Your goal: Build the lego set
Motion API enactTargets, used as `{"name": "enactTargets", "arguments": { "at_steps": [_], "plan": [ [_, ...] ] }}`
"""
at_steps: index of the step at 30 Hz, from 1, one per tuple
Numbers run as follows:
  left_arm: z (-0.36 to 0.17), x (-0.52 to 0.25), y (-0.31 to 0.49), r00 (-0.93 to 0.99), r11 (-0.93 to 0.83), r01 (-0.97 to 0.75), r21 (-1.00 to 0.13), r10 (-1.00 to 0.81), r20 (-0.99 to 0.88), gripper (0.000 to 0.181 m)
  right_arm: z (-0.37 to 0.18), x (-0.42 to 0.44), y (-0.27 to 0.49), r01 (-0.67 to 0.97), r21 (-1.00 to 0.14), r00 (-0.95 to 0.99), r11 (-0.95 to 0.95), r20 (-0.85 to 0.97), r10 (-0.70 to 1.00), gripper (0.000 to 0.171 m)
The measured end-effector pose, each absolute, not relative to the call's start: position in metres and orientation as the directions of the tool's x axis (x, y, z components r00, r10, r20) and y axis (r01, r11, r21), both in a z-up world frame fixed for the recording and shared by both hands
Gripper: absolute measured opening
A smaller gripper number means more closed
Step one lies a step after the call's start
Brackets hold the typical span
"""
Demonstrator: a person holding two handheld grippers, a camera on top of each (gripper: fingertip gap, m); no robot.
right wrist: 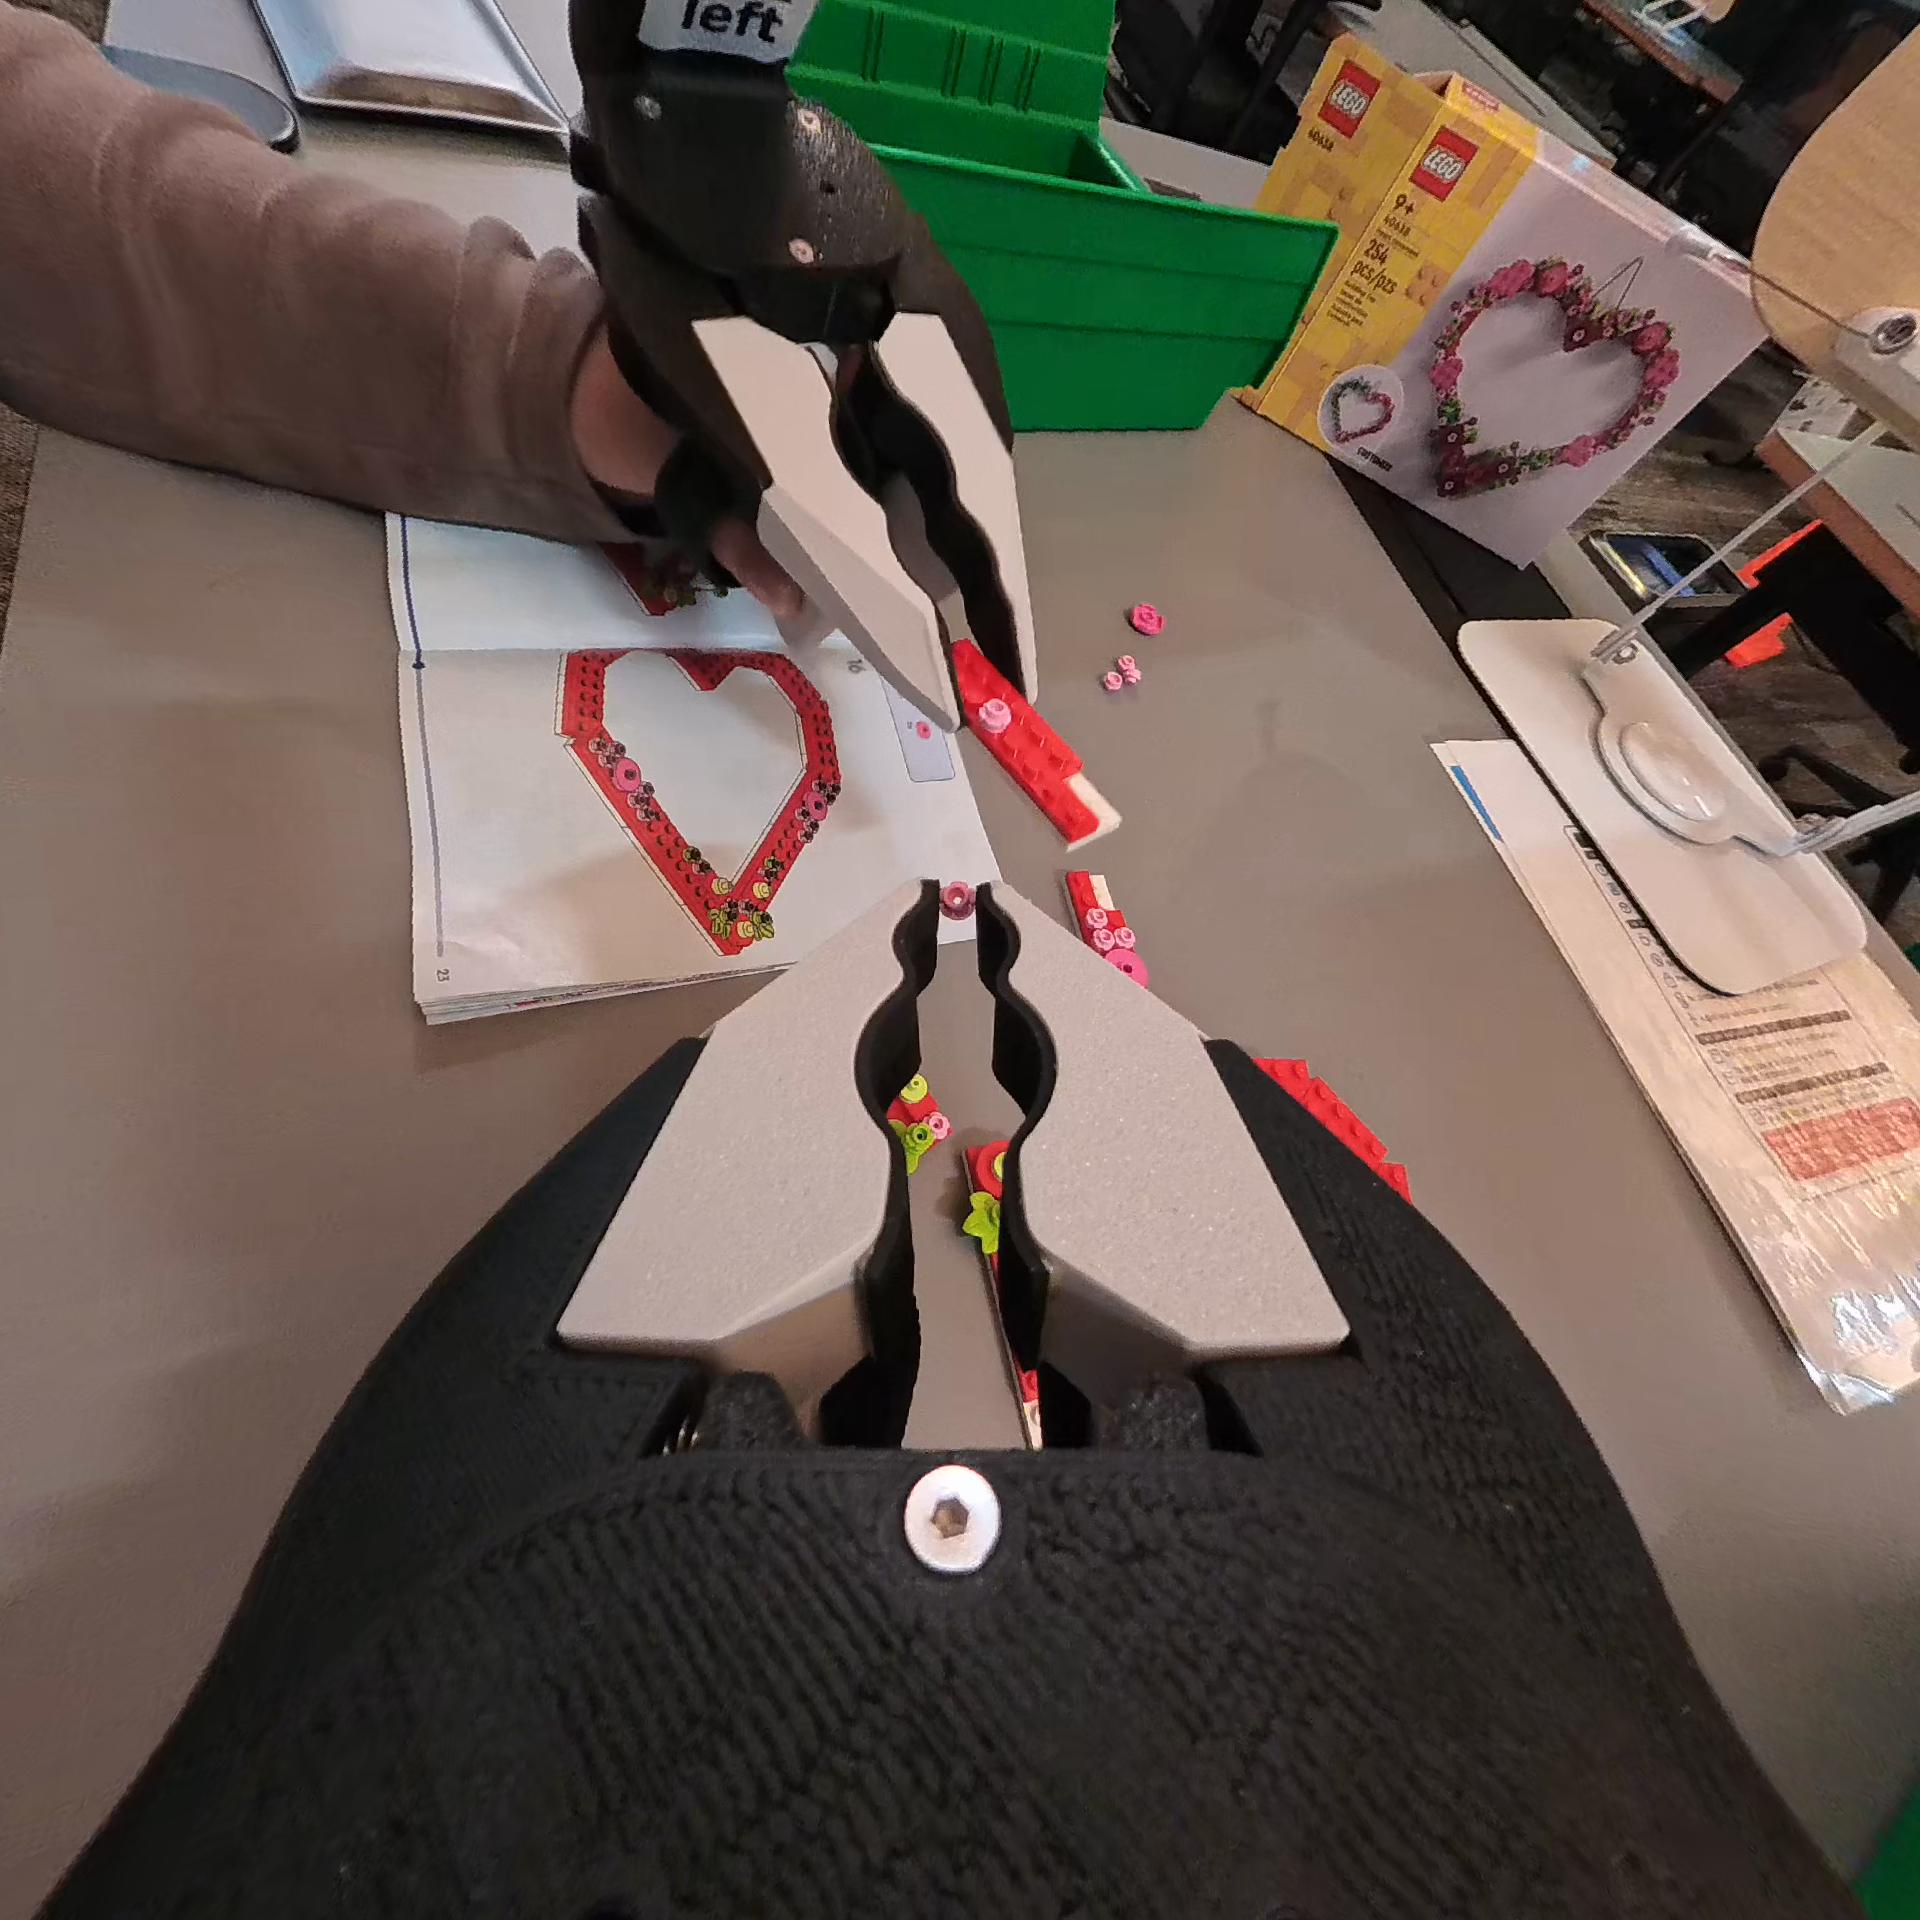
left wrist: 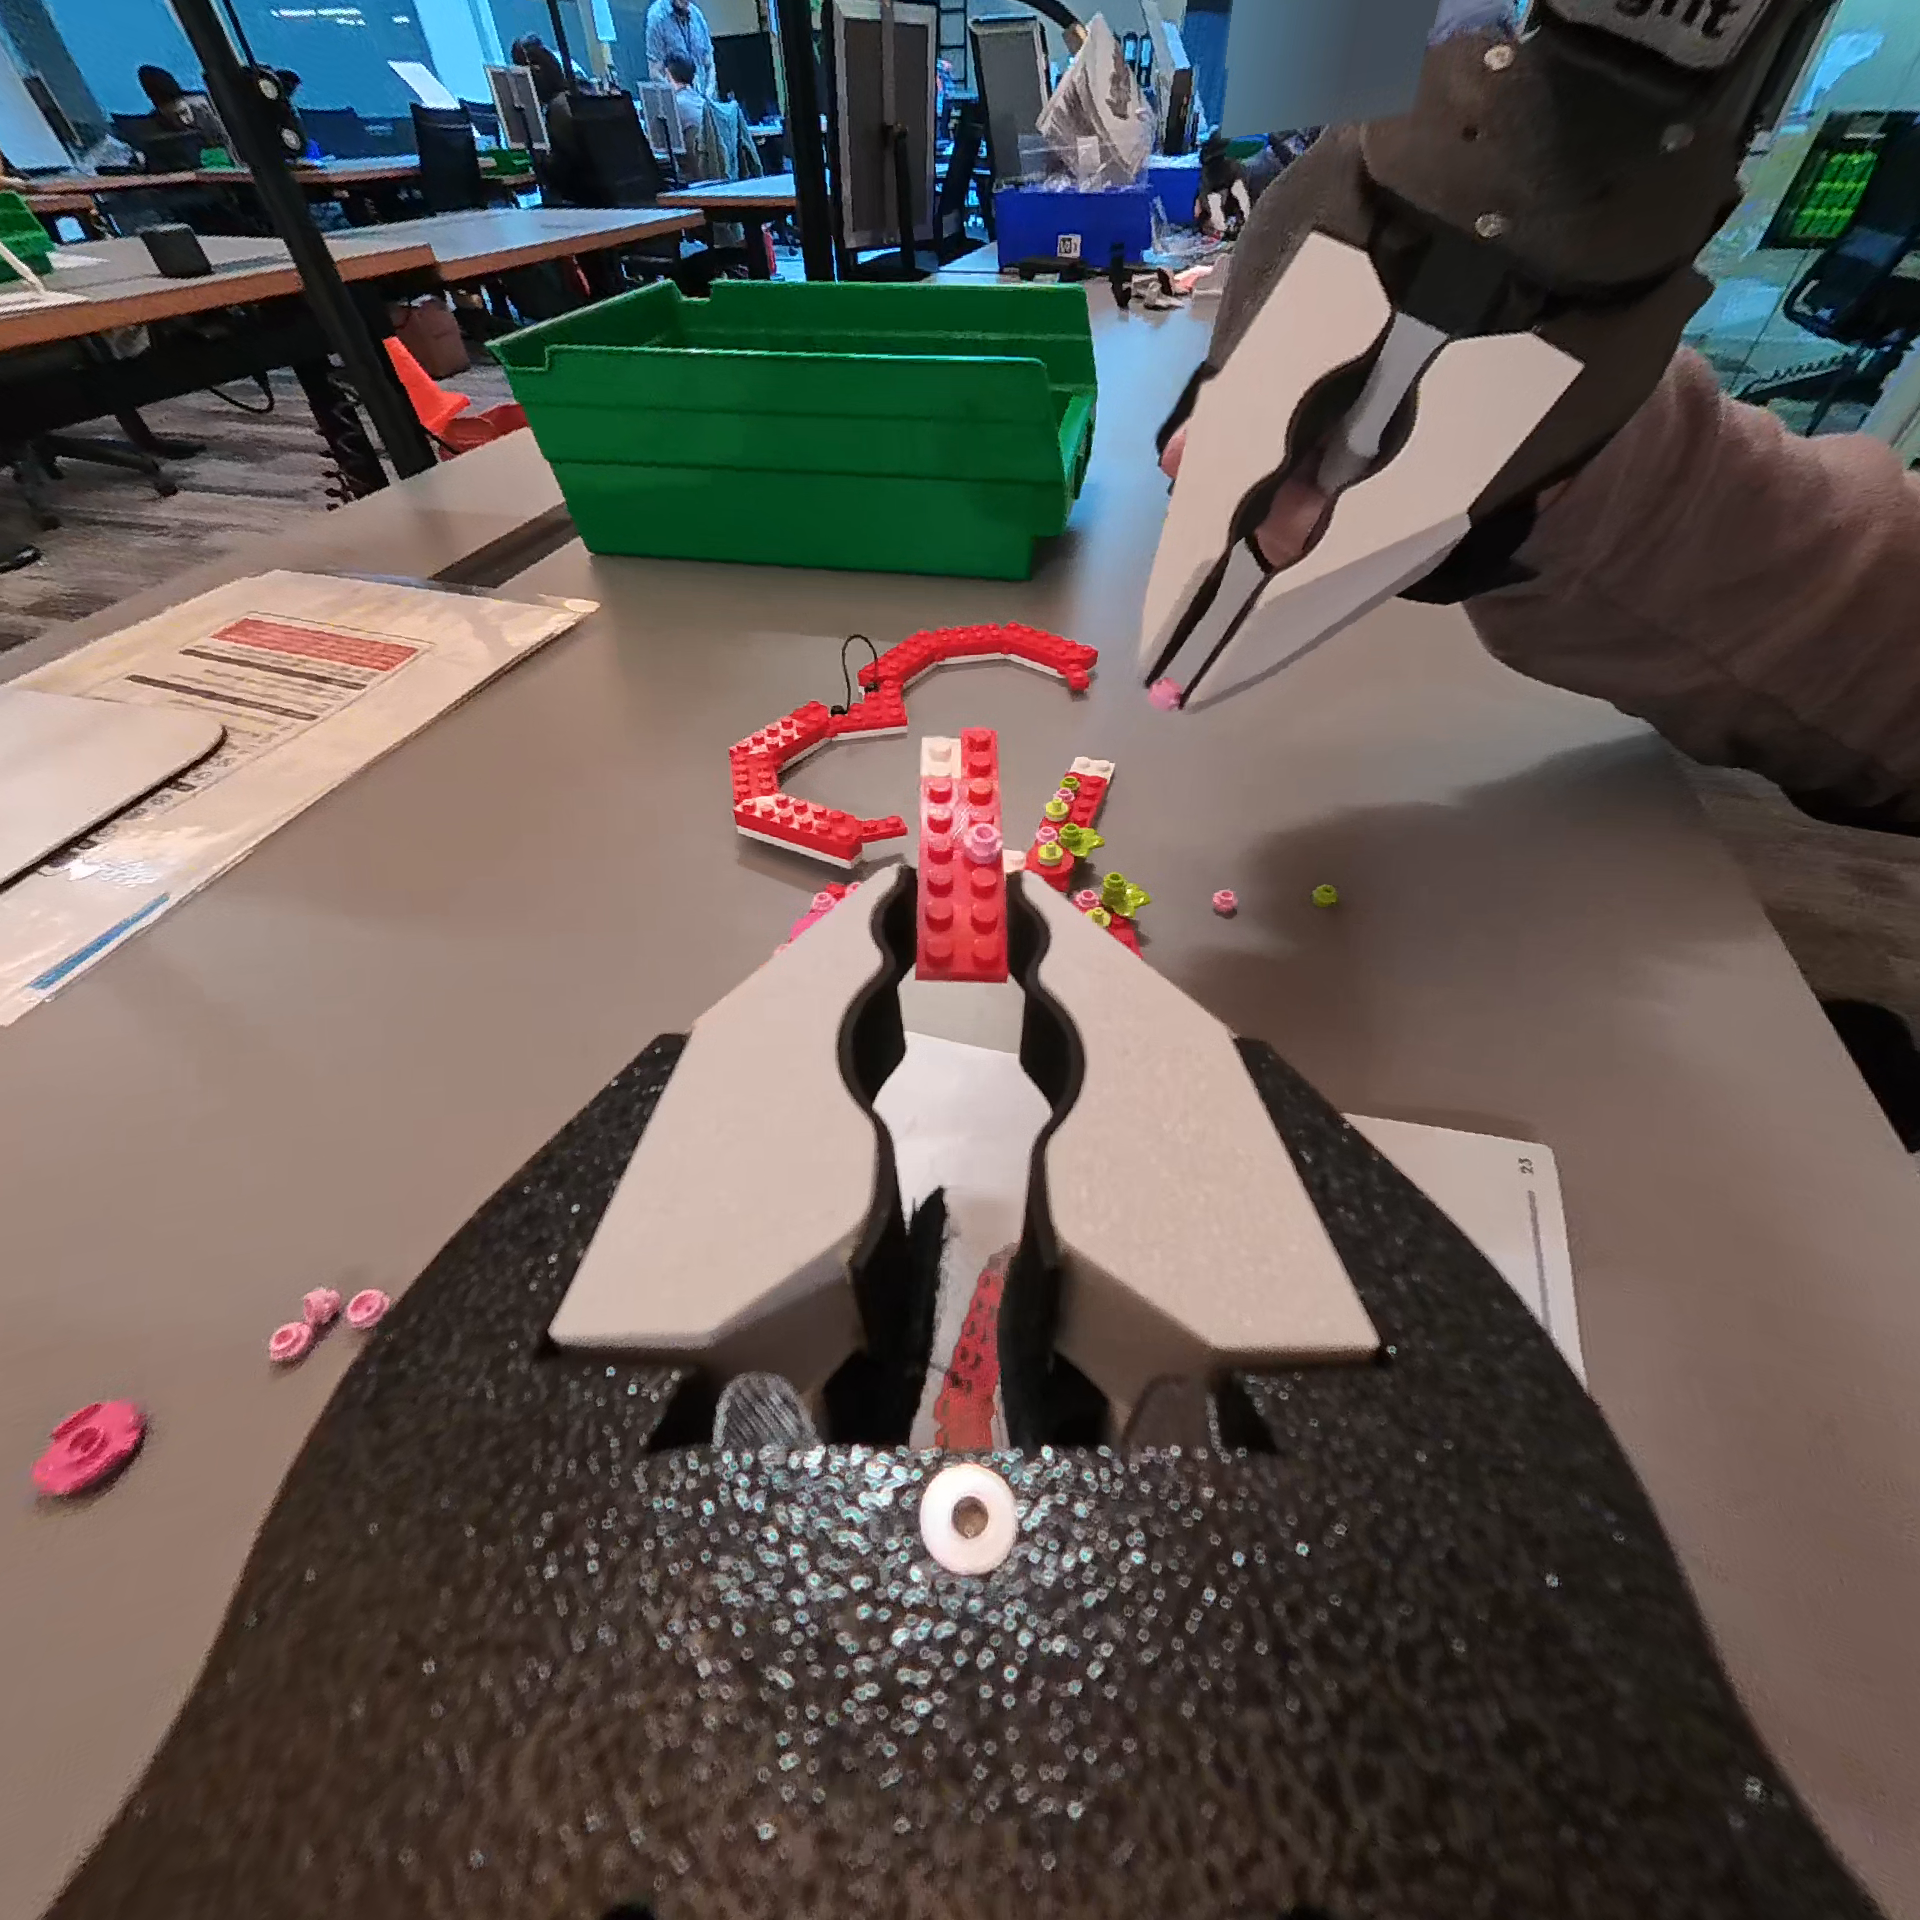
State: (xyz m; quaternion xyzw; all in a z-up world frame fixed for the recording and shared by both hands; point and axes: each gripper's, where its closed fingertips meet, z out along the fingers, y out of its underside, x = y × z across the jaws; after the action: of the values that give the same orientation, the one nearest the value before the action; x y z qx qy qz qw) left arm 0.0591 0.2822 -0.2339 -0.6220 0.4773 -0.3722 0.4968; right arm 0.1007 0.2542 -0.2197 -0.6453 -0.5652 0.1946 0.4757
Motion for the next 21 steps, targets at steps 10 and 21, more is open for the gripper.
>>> {"name": "enactTargets", "arguments": {
  "at_steps": [10,21],
  "plan": [
    [-0.242,0.071,0.264,0.176,-0.047,-0.259,-0.965,-0.984,0.000,0.014,-0.220,0.099,0.253,0.545,-0.833,0.278,0.092,0.283,0.918,0.005],
    [-0.254,0.092,0.228,0.020,0.018,-0.328,-0.944,-0.999,-0.026,0.014,-0.244,0.089,0.227,0.629,-0.770,0.122,0.107,0.233,0.965,0.005]
  ]
}}
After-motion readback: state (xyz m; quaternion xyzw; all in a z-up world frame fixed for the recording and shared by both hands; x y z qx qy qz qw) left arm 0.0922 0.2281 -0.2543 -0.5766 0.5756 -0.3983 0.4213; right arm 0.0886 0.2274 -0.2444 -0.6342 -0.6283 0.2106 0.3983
